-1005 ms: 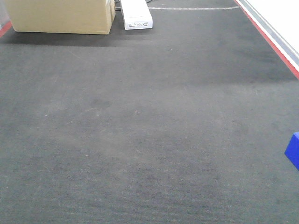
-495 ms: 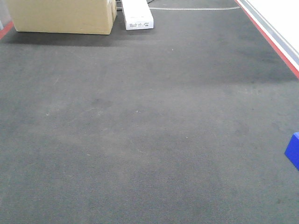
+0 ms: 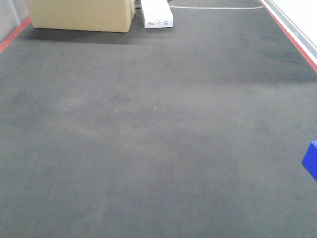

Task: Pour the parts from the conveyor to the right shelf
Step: 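Lift the blue part off the belt with the right gripper, then drive away from the conveyor holding the part in the right gripper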

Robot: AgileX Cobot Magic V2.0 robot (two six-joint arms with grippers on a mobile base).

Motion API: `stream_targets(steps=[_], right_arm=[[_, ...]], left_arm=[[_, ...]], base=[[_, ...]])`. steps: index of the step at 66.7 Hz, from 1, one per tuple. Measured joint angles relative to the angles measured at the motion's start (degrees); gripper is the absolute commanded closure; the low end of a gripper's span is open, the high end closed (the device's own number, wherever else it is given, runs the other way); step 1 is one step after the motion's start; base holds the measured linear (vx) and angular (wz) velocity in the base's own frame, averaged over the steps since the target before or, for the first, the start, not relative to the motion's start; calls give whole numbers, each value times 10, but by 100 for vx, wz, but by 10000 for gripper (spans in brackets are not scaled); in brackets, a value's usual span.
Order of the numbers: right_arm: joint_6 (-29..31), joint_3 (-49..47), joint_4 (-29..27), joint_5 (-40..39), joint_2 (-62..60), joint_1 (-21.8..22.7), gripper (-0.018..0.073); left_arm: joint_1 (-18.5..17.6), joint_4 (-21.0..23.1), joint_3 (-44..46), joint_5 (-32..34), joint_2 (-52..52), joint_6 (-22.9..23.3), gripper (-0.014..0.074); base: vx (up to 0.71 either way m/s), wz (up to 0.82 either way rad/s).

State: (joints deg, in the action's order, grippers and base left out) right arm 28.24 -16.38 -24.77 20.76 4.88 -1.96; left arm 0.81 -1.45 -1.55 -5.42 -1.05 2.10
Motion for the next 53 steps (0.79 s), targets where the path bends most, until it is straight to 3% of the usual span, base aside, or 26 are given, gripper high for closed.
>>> stream_targets(steps=[53], right_arm=[[0, 0, 0, 0, 0, 0, 567]], left_arm=[[0, 0, 0, 0, 0, 0, 603]], base=[[-40, 0]])
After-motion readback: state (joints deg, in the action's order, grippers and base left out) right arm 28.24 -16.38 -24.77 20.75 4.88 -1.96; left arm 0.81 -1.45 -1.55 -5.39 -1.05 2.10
